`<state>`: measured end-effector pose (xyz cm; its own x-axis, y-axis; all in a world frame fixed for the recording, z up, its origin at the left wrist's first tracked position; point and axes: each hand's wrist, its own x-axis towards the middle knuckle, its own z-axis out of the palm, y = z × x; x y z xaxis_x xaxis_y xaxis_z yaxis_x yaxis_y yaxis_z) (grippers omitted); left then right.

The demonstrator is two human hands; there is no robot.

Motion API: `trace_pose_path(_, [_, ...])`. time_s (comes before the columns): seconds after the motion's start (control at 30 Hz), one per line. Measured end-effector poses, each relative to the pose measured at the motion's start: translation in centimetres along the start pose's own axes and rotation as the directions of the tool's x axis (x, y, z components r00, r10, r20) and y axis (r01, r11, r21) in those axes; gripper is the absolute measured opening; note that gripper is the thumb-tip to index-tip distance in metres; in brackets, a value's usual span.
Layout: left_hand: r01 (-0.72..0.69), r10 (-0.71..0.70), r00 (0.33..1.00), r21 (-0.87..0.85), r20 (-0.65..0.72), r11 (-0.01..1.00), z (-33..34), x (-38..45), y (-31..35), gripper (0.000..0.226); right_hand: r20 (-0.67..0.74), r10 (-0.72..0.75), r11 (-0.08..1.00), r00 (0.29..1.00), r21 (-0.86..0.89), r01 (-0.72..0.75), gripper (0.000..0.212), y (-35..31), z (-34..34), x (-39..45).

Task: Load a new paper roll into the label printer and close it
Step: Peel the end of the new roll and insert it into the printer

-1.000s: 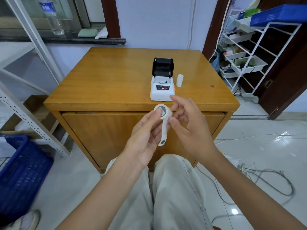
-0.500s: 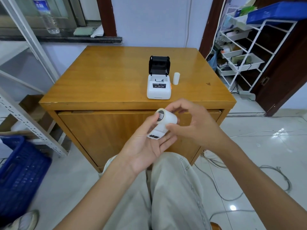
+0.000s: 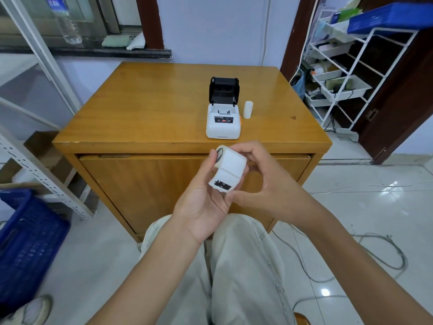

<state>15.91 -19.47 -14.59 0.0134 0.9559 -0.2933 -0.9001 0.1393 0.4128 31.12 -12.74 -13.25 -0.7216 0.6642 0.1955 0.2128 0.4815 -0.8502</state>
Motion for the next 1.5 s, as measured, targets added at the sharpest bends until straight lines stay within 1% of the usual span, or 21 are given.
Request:
trace_pose_path(0.1, [-0.028, 0.025, 0.998, -0.04, -0.062, 0.999, 0.1, 0.1, -0.4, 0.044, -0.039, 0.016, 0.994, 0.999, -0.106, -0.02, 0.077, 0.0, 0.5, 0.2])
trace_pose_path(0.2, [-0.028, 0.023, 0.994, -0.052, -0.104, 0.998, 0.3, 0.1, -0.4, 0.055, 0.007, 0.019, 0.983, 1.0, -0.181, -0.018, 0.082, 0.0, 0.2, 0.6])
trace_pose_path(0.27, [-0.053, 0.042, 0.992, -0.086, -0.123, 0.995, 0.5, 0.0, -0.4, 0.054, 0.005, -0.002, 0.983, 1.0, -0.182, 0.003, 0.071, 0.0, 0.0, 1.0])
trace_pose_path(0.37, [-0.103, 0.088, 0.98, -0.073, -0.18, 0.992, 0.7, 0.2, -1.1, 0.042, -0.11, -0.079, 0.986, 0.991, -0.157, 0.061, 0.039, 0.3, -0.1, 1.7])
trace_pose_path(0.43, [-0.117, 0.098, 0.969, -0.071, -0.227, 0.991, 0.6, 0.4, -1.5, 0.046, -0.163, -0.128, 0.972, 0.978, -0.215, 0.091, 0.027, 0.9, -0.2, 2.3])
trace_pose_path(0.5, [-0.128, 0.105, 0.962, -0.077, -0.253, 0.989, 0.3, 0.6, -1.5, 0.049, -0.148, -0.127, 0.969, 0.981, -0.232, 0.091, 0.025, 1.3, -0.3, 2.8])
trace_pose_path(0.63, [-0.098, 0.079, 0.966, -0.068, -0.246, 0.993, 0.4, 1.1, -0.7, 0.053, -0.121, -0.112, 0.977, 0.986, -0.192, 0.088, 0.036, 1.4, -1.0, 3.7])
trace_pose_path(0.7, [-0.054, 0.055, 0.979, 0.012, -0.195, 0.998, 0.9, 1.2, 0.3, 0.053, -0.136, -0.105, 0.987, 0.985, -0.132, 0.087, 0.031, 1.3, -1.6, 4.5])
trace_pose_path(0.77, [-0.03, 0.068, 0.988, 0.258, -0.139, 0.966, 1.9, 1.4, 1.7, 0.056, -0.163, -0.064, 0.998, 0.985, -0.013, 0.063, 0.023, 0.9, -2.6, 5.6])
trace_pose_path(0.8, [-0.059, 0.124, 0.985, 0.431, -0.124, 0.901, 2.3, 1.7, 2.4, 0.058, -0.174, -0.039, 0.998, 0.984, 0.05, 0.048, 0.018, 0.7, -3.3, 6.2])
trace_pose_path(0.83, [-0.11, 0.217, 0.97, 0.599, -0.11, 0.793, 2.5, 2.2, 3.2, 0.056, -0.188, -0.02, 0.995, 0.982, 0.09, 0.037, 0.013, 0.7, -4.1, 7.0])
trace_pose_path(0.87, [-0.166, 0.333, 0.939, 0.742, -0.082, 0.65, 2.5, 3.0, 4.2, 0.049, -0.199, 0.002, 0.993, 0.98, 0.115, 0.021, 0.008, 0.8, -4.9, 8.0])
trace_pose_path(0.93, [-0.258, 0.521, 0.852, 0.909, 0.054, 0.329, 2.0, 5.4, 6.4, 0.026, -0.206, 0.035, 0.994, 0.978, 0.106, -0.013, 0.007, 1.7, -6.4, 10.0])
trace_pose_path(0.97, [-0.278, 0.554, 0.821, 0.945, 0.139, 0.174, 1.6, 6.8, 7.6, 0.017, -0.202, 0.05, 0.995, 0.978, 0.096, -0.031, 0.009, 2.2, -7.0, 11.0])
trace_pose_path(1.03, [-0.27, 0.552, 0.788, 0.959, 0.273, -0.088, 0.8, 9.9, 9.9, 0.007, -0.214, 0.097, 0.992, 0.972, 0.098, -0.078, 0.01, 2.9, -8.1, 13.0])
trace_pose_path(1.07, [-0.258, 0.526, 0.784, 0.944, 0.329, -0.206, 0.4, 11.3, 11.0, 0.005, -0.221, 0.123, 0.99, 0.967, 0.097, -0.104, 0.007, 3.2, -8.6, 13.9])
trace_pose_path(1.13, [-0.255, 0.405, 0.812, 0.879, 0.421, -0.402, 0.0, 13.8, 12.8, 0.016, -0.24, 0.155, 0.987, 0.958, 0.08, -0.14, 0.01, 3.9, -9.2, 15.6])
trace_pose_path(1.17, [-0.266, 0.329, 0.835, 0.847, 0.441, -0.461, -0.2, 14.8, 13.5, 0.022, -0.253, 0.157, 0.987, 0.955, 0.069, -0.145, 0.01, 4.2, -9.3, 16.4])
trace_pose_path(1.23, [-0.278, 0.237, 0.863, 0.81, 0.447, -0.516, -0.6, 16.3, 14.4, 0.035, -0.243, 0.134, 0.991, 0.961, 0.045, -0.127, 0.006, 4.8, -9.5, 17.8])
trace_pose_path(1.37, [-0.275, 0.242, 0.872, 0.836, 0.425, -0.475, -1.9, 17.8, 14.6, 0.04, -0.193, 0.106, 0.994, 0.975, 0.03, -0.102, 0.009, 6.6, -9.1, 19.9])
trace_pose_path(1.5, [-0.266, 0.239, 0.876, 0.833, 0.419, -0.485, -2.2, 18.4, 14.7, 0.041, -0.179, 0.104, 0.994, 0.978, 0.001, -0.106, 0.021, 7.5, -8.5, 21.3])
